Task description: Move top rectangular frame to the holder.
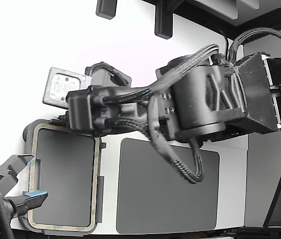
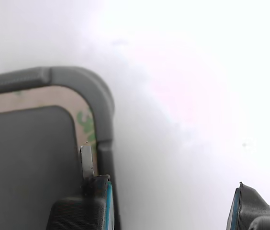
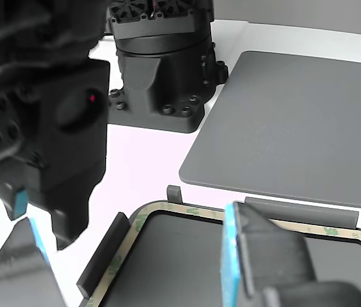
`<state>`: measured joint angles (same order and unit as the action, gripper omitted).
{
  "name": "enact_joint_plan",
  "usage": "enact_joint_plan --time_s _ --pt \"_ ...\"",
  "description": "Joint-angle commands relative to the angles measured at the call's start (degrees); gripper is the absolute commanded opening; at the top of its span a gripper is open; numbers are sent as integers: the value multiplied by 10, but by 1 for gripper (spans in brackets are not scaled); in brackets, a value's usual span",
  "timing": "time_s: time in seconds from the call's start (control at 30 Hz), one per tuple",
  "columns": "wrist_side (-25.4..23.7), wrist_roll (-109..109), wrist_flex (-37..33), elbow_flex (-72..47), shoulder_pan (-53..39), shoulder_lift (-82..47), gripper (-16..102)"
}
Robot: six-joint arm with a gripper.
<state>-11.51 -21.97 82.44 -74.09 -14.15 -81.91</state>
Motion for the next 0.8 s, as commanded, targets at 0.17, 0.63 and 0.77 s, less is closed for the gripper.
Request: enact_joint_plan --time_s 0.17,0.63,0.77 --pt "-17 44 -77 -210 45 -281 100" --pt "44 145 -228 -570 134 -645 100" --pt "36 145 -250 -626 136 -714 100"
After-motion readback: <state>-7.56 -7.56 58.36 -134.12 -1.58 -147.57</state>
